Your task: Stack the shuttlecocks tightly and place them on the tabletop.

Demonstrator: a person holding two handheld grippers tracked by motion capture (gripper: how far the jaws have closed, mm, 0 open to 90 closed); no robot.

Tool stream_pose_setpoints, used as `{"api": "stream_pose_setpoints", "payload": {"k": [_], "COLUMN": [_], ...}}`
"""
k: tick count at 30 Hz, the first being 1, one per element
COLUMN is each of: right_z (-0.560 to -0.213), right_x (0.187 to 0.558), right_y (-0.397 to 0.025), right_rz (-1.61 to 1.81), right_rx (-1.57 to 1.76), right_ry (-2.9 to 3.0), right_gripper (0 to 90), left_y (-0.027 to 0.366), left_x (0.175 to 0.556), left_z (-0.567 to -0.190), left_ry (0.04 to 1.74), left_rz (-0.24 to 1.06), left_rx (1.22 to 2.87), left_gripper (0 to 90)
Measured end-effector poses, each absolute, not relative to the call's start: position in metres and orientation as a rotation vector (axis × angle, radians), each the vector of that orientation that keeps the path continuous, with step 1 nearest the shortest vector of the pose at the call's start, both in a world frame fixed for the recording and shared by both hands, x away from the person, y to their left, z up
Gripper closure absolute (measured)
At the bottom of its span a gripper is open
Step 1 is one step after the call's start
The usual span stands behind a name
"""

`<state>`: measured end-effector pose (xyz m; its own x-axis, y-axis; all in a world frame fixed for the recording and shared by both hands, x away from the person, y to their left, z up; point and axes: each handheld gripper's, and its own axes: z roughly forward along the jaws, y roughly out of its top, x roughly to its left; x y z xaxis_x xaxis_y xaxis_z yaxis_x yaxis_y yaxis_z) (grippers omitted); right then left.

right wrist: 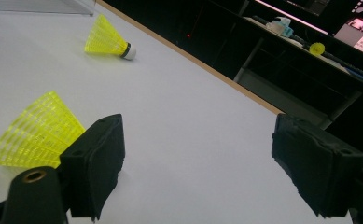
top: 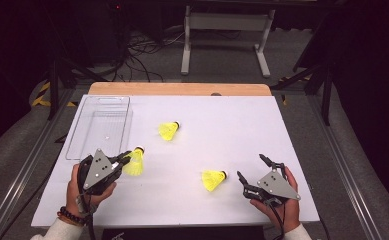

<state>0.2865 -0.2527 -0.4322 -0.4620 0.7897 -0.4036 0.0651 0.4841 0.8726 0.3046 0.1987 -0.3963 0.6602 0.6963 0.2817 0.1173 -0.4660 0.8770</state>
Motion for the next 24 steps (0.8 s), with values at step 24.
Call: {"api": "stream_pose_setpoints", "payload": {"k": [24], "right_z": [-0.434], "right_x": [0.289], "right_y": [-0.251], "right_rz": [1.034], "right_rx": [0.709], "right_ry": [1.889], "right_gripper": [18.3], "left_y": [0.15], "left_x": [0.344], "left_z": [-0.428], "left_ry": [0.857], "left_rz": [0.72], "left_rx": [2.342], "left_gripper": [86.8]}}
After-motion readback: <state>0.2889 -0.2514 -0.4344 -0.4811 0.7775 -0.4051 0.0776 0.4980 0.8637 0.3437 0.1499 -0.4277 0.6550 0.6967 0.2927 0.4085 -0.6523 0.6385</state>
